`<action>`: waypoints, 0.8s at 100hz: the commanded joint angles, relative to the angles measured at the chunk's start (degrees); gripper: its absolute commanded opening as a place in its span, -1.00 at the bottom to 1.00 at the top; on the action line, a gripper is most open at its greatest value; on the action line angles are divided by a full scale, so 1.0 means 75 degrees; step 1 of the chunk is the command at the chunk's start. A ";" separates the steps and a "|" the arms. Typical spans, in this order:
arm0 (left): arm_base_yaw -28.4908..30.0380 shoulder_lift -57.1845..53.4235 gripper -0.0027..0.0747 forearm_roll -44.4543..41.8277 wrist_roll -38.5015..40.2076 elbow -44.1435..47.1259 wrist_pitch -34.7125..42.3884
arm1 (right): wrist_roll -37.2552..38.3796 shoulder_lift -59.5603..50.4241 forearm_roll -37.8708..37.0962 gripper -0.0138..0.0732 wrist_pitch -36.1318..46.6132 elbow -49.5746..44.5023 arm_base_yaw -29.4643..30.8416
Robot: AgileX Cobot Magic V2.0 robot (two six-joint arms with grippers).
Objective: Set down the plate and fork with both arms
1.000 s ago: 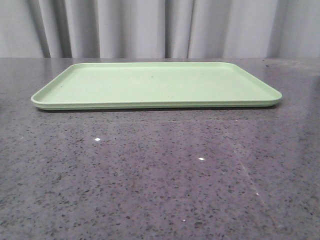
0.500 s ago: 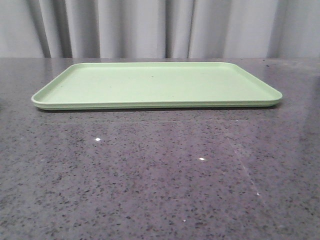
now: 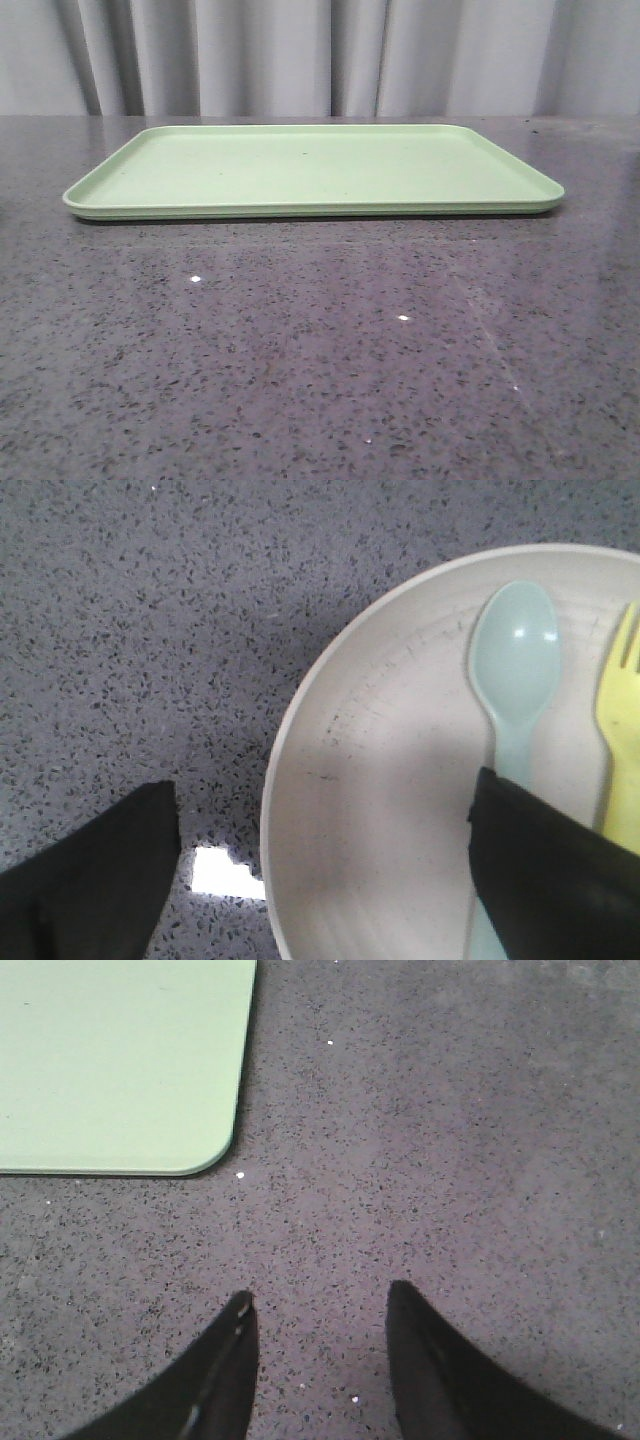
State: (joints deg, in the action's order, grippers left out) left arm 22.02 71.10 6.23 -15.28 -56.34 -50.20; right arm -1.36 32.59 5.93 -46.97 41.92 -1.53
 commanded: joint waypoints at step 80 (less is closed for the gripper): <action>0.0450 0.1141 0.53 0.0487 -0.0005 -0.0248 0.0869 | -0.0026 0.0089 -0.0012 0.07 0.0561 0.0273 0.0043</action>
State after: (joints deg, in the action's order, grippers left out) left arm 25.32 80.49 8.33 -15.41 -56.46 -45.89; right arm -1.36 32.59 5.93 -46.97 41.92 -1.53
